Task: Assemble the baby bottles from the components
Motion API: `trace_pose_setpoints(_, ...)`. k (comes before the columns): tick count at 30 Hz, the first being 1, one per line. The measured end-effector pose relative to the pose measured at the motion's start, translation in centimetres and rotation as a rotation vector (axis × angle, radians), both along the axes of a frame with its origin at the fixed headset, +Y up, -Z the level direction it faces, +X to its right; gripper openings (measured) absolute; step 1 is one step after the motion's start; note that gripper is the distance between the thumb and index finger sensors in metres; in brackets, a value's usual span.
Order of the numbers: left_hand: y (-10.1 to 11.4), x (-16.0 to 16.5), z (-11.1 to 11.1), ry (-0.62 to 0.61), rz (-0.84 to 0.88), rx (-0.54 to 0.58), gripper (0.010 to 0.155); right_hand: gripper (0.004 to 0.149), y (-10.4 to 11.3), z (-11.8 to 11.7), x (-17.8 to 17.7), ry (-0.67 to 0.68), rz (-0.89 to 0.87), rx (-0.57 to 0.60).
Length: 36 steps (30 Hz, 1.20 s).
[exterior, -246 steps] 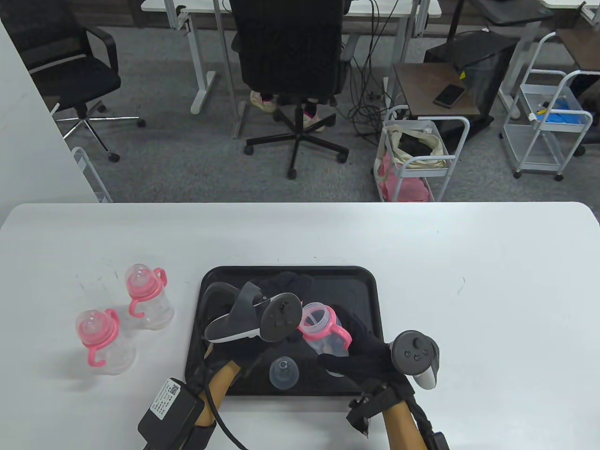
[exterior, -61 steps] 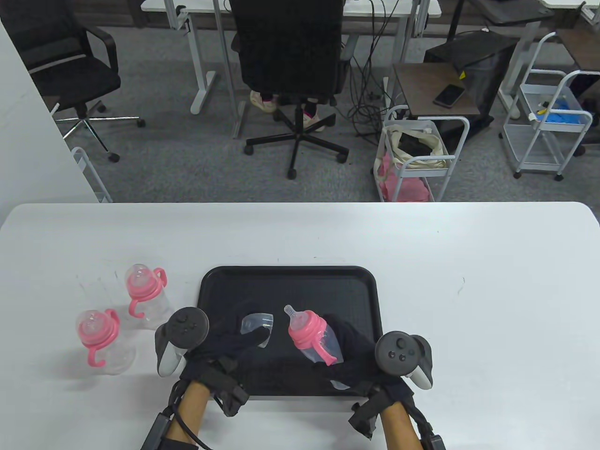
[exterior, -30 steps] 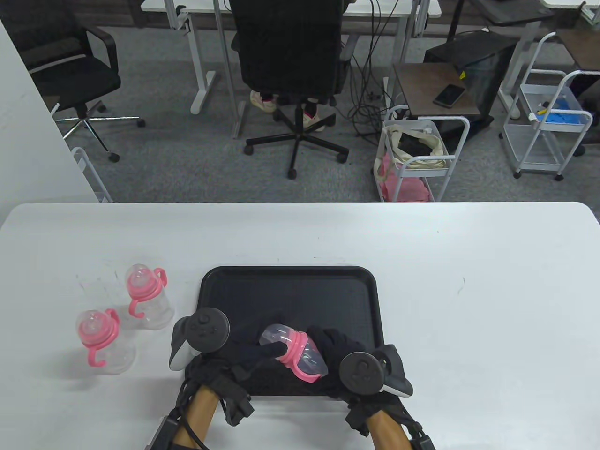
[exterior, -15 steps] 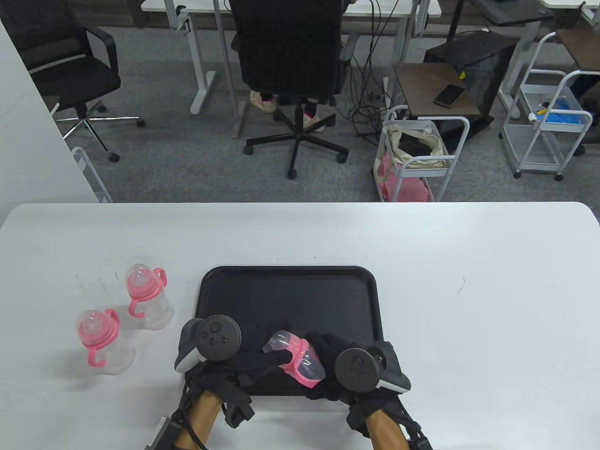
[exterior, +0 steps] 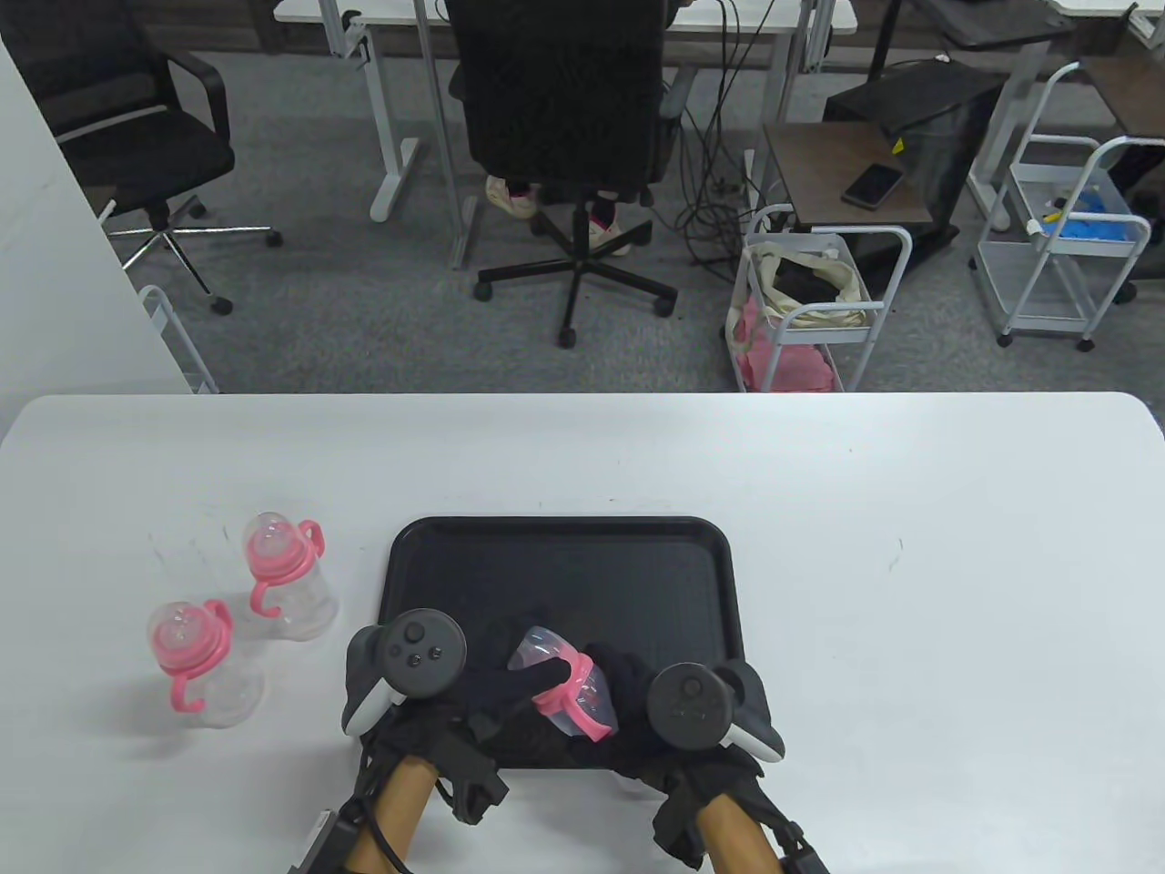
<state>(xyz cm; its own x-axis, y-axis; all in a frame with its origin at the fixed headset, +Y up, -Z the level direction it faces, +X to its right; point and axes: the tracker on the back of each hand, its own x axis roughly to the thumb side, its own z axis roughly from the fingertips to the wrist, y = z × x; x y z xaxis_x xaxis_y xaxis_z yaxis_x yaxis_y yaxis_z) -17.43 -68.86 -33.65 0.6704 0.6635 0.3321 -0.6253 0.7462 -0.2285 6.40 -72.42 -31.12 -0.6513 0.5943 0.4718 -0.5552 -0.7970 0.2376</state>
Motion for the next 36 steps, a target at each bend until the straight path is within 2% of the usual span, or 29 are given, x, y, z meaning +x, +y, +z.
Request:
trace_pose_setpoints(4,0.1,-0.1,0.0,0.019,0.025,-0.003,0.083,0.099,0.5,0.1,0.0,-0.02,0.0,0.032)
trace_pose_setpoints(9,0.6,-0.8,0.0,-0.015,0.121,-0.012,0.093,0.1,1.2,0.0,1.0,-0.045,-0.062,0.034)
trace_pose_setpoints(16,-0.3,-3.8,-0.9,-0.001,0.172,-0.098,0.094,0.098,1.4,-0.6,4.3,-0.177,-0.35,-0.018)
trace_pose_setpoints(20,-0.6,-4.1,-1.1,0.002,0.117,-0.105,0.094,0.097,1.4,-0.7,6.0,-0.255,-0.485,-0.027)
trace_pose_setpoints(30,-0.4,-3.6,-0.9,-0.025,0.084,-0.092,0.093,0.101,2.5,-0.4,9.2,-0.431,-0.574,0.081)
trace_pose_setpoints(36,-0.4,-3.7,-0.9,-0.027,0.084,-0.089,0.093,0.098,2.5,0.0,10.8,-0.492,-0.619,0.021)
